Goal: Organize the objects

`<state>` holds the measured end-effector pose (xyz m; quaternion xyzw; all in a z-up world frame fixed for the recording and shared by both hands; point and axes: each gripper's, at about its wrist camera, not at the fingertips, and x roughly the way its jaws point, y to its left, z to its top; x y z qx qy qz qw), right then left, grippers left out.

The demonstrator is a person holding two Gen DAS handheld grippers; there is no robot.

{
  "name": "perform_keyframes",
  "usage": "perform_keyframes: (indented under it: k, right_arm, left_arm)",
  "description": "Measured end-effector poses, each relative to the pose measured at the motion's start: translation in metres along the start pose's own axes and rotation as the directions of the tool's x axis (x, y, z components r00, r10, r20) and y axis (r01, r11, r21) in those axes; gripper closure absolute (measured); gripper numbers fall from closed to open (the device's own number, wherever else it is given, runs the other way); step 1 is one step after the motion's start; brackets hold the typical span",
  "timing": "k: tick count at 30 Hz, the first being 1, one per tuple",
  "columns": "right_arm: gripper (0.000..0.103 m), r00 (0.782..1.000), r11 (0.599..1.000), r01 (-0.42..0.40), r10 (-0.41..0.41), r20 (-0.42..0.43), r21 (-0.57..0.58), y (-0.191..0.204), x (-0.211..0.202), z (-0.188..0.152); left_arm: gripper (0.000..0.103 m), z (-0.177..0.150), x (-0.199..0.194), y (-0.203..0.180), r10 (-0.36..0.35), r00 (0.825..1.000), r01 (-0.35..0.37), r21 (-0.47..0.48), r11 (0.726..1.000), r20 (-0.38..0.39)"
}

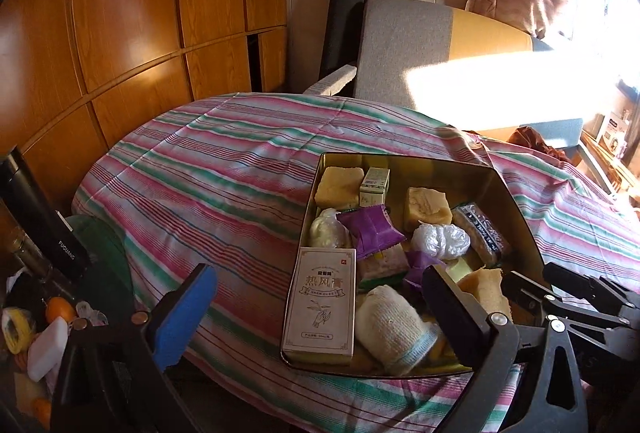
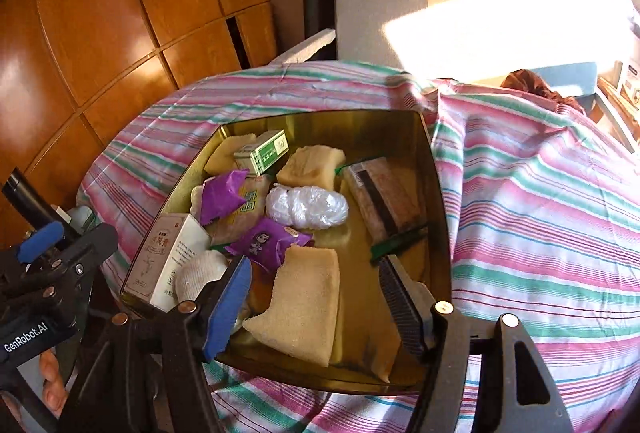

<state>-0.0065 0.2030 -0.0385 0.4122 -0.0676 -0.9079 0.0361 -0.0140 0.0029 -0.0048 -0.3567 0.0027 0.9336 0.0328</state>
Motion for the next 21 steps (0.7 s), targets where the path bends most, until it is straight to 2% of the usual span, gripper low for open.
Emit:
perform_keyframes:
  k: [8,14,21]
  right_arm:
    - [0.036,0.991,0.996,0.085,-0.086,0.107,0.017,-0.002,-0.025,-0.003]
    - [0.036,0.990,0.995,0.097,-0.100,0.101,0.036,-0.006,-0.024,-0.007]
    - [0.036,0.991,0.995,0.091,-0.093,0.091,0.031,-0.003,-0.022,-0.012]
  left_arm:
    - [0.000,-0.003,-0.012,-0.006,-0.017,1.000,0.017,-0.009,1.000,0.013]
    - [0.000,-0.010,-0.017,-0.005,-0.027,0.999,0.028,-0.011,1.000,0.030]
    - [0.000,-0.011,-0.021,-0.004,-0.006,0.999,0.006,0.002,1.000,0.045]
